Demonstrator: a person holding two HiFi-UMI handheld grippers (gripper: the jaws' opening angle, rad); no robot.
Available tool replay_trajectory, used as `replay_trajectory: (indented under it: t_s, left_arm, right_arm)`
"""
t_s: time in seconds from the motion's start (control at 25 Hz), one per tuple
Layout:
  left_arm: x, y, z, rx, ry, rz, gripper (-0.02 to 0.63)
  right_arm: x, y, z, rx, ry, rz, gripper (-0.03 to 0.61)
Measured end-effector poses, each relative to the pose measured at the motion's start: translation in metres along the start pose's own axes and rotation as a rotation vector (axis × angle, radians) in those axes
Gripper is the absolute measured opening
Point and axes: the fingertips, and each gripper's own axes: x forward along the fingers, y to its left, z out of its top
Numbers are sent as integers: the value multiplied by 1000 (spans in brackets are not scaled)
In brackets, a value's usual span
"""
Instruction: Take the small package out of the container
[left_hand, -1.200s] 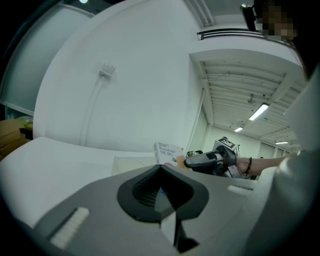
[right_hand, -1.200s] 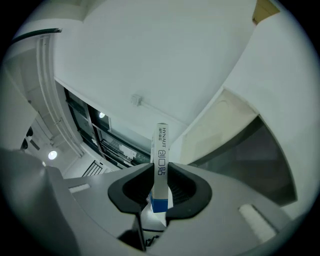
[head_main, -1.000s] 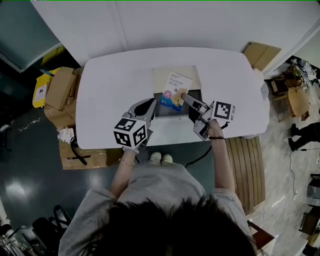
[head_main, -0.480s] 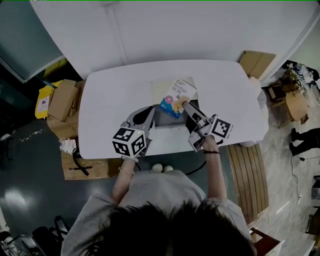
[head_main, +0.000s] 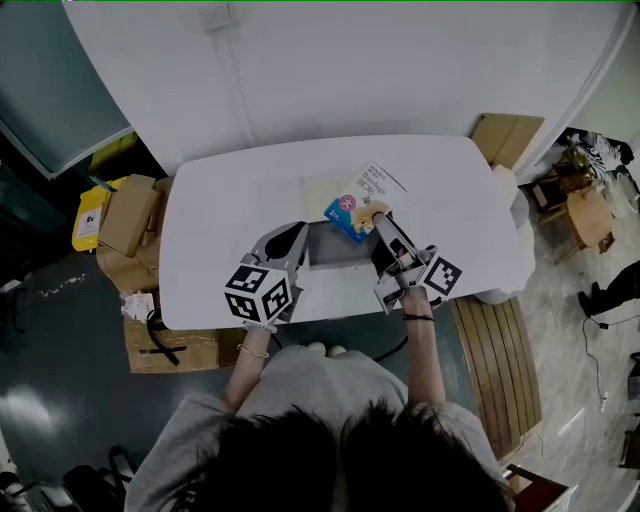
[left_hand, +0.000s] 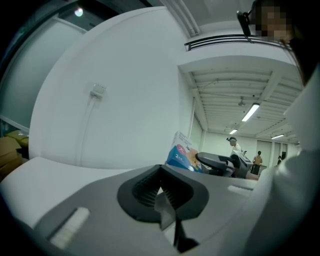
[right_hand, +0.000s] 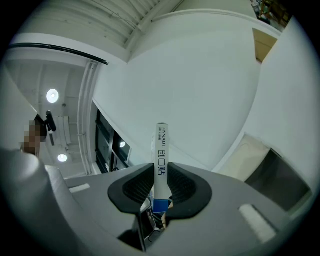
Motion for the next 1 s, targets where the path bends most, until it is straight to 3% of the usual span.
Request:
replay_trajectory:
  t_s: [0.36,1.0]
  left_arm:
    - [1,-6,9,18,-14,-10,-7]
    - [-4,-2,10,25,-22,0,-8]
  right_arm:
    - [-5,7,7,2,-60,28,101]
    - [-4,8,2,-5,-56,32,100]
